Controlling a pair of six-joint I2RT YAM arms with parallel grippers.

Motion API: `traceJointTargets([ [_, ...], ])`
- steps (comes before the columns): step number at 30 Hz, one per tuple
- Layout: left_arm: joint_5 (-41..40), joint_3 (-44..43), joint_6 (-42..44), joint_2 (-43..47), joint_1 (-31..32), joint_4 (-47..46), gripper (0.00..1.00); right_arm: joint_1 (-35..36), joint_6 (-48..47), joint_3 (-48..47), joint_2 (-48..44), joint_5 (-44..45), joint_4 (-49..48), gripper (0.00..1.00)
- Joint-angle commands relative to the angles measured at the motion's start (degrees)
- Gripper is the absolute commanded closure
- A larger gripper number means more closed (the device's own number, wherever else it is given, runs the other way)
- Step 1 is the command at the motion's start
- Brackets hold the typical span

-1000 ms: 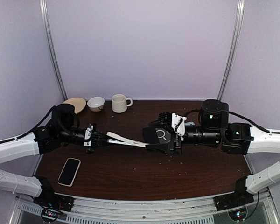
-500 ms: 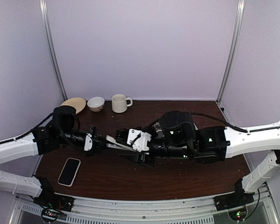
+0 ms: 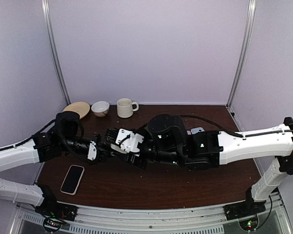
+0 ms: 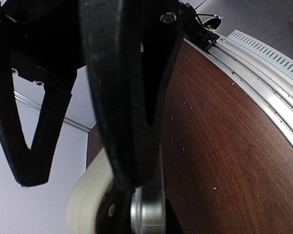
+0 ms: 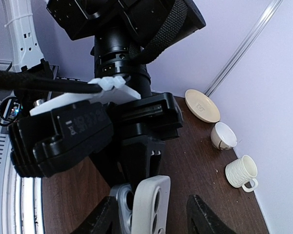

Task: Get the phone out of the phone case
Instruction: Pick up the phone case from the phone.

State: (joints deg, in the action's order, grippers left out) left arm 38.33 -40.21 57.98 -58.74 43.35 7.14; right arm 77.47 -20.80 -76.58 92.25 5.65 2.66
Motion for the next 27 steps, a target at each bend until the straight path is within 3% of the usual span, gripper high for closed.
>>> traceJointTargets([
  [1,1.14,-1.85,0.47,1.55,0.45,-4.37,1.0,0.24,0.34,-2.36,1.65,4.76,-2.29,0.5],
  [10,0.96,-1.86,0.39,1.63,0.63,-4.4,1.0,0.23,0.14,-3.72,3.78,5.16,-0.53,0.56],
  [20,0.4,-1.98,0.46,1.79,0.65,-4.39,1.0,1.05,-2.22,-5.05,5.68,6.64,3.69,0.77],
  [27,-0.09,-1.89,0.48,2.28,0.67,-4.58,1.0,1.68,-3.01,-5.53,6.9,8.07,4.9,0.82],
])
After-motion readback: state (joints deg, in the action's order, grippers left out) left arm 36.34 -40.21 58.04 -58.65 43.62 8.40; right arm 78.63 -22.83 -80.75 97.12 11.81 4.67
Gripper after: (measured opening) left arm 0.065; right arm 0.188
